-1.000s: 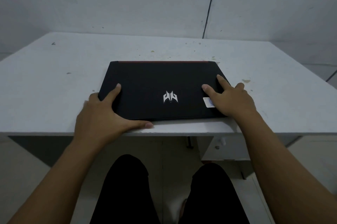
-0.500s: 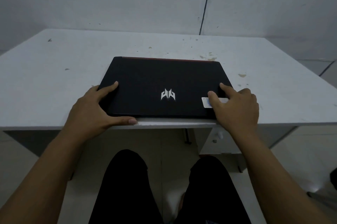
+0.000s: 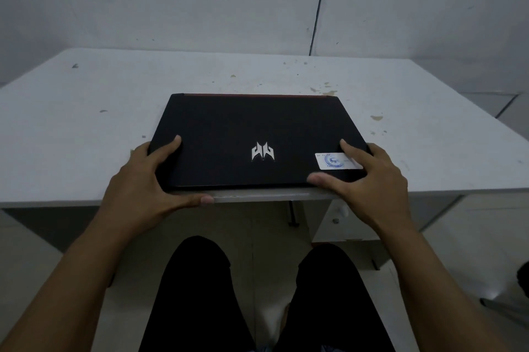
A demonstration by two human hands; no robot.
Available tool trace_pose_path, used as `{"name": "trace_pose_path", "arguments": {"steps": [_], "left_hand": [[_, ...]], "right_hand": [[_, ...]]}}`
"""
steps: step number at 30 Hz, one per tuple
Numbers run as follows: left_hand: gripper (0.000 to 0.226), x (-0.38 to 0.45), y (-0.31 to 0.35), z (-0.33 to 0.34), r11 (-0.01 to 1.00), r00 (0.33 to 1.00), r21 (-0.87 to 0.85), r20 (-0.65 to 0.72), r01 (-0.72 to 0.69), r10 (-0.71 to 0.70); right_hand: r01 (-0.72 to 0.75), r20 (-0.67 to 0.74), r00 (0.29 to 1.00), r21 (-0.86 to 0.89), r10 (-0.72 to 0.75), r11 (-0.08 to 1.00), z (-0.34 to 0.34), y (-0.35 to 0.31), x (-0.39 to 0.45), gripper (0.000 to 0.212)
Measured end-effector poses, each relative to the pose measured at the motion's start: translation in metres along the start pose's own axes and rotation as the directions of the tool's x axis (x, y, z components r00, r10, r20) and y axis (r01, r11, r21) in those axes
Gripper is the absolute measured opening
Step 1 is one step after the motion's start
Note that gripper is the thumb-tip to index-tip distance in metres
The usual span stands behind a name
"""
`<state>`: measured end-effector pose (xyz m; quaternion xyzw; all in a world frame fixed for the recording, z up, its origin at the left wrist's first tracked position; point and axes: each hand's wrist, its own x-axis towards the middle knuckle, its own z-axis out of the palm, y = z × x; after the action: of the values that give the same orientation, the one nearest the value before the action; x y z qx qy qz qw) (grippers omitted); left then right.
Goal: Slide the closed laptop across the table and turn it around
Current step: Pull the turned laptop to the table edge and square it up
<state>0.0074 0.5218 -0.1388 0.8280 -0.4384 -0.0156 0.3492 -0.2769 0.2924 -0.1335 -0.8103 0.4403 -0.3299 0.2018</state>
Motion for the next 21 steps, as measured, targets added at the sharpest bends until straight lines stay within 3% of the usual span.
{"name": "trace_pose_path", "arguments": {"steps": [3, 16, 21], "left_hand": [[0.129, -0.001, 0.001, 0.002, 1.0, 1.0, -0.021, -0.026, -0.012, 0.011], [0.118, -0.005, 0.001, 0.008, 0.998, 0.992, -0.037, -0.122, -0.043, 0.039], [0.115, -0.007, 0.0, 0.009, 0.998, 0.987, -0.038, -0.15, -0.059, 0.053]], "right_hand": [[0.094, 0.089, 0.992, -0.001, -0.094, 0.996, -0.009, 0.008, -0.001, 0.118], [0.168, -0.038, 0.985, 0.069, -0.166, 0.983, -0.005, 0.01, -0.01, 0.108], [0.19, -0.026, 0.982, 0.047, -0.189, 0.981, -0.005, 0.011, -0.011, 0.106]]}}
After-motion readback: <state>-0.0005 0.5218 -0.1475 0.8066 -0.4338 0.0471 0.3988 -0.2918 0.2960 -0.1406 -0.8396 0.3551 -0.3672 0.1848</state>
